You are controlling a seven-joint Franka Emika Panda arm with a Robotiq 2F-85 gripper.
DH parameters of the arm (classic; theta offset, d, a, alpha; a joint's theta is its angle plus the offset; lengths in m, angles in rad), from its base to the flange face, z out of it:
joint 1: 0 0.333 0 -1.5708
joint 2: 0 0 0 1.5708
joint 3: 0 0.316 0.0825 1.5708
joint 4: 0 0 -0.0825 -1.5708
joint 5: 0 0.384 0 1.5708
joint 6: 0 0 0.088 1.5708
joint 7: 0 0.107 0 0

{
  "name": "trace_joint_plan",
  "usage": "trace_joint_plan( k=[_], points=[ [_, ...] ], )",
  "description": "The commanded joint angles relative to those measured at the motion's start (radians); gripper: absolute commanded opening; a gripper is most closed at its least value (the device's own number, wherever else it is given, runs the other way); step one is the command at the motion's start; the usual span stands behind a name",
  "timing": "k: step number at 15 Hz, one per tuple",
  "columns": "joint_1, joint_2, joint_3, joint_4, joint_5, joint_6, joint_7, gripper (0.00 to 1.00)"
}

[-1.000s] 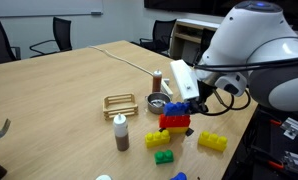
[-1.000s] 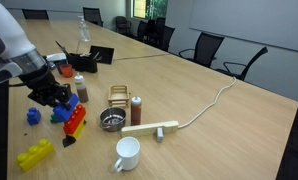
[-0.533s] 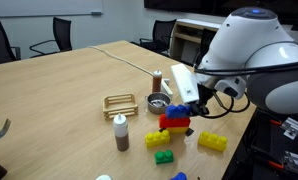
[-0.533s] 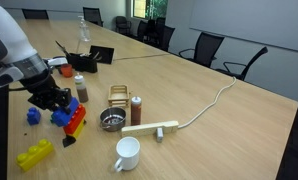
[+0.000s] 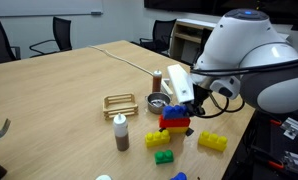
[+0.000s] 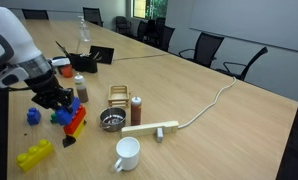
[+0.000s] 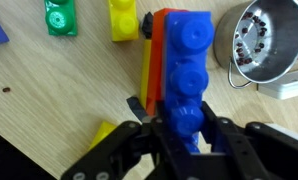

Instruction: Stack the blue building block on the right on top of the orange building block

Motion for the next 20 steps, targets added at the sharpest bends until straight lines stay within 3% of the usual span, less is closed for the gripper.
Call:
trace_joint_plan(
  k=[1, 10, 12, 13, 14, 15, 16, 17, 18, 19, 20],
  points=[
    [-0.053, -0.006, 0.045, 0.023, 0.021, 0.008, -0.022, 0.1],
    [-0.143, -0.026, 0.111, 0.037, 0.036, 0.007, -0.041, 0.1],
    [-0.221, -0.063, 0.18, 0.036, -0.031, 0.02, -0.002, 0.1],
    [-0.207, -0.043, 0.173, 0.042, 0.037, 0.011, -0.051, 0.1],
    [-0.292, -0.086, 0.245, 0.037, -0.05, 0.027, 0.011, 0.1],
    [-0.314, -0.086, 0.264, 0.04, -0.043, 0.028, -0.001, 0.1],
    [-0.294, -0.066, 0.249, 0.044, 0.037, 0.015, -0.057, 0.1],
    [-0.393, -0.108, 0.332, 0.038, -0.053, 0.032, 0.008, 0.1],
    [-0.428, -0.114, 0.359, 0.038, -0.058, 0.034, 0.005, 0.1],
    [-0.393, -0.091, 0.329, 0.044, 0.032, 0.019, -0.063, 0.1],
    [-0.516, -0.134, 0.434, 0.039, -0.058, 0.033, -0.002, 0.1]
  ],
)
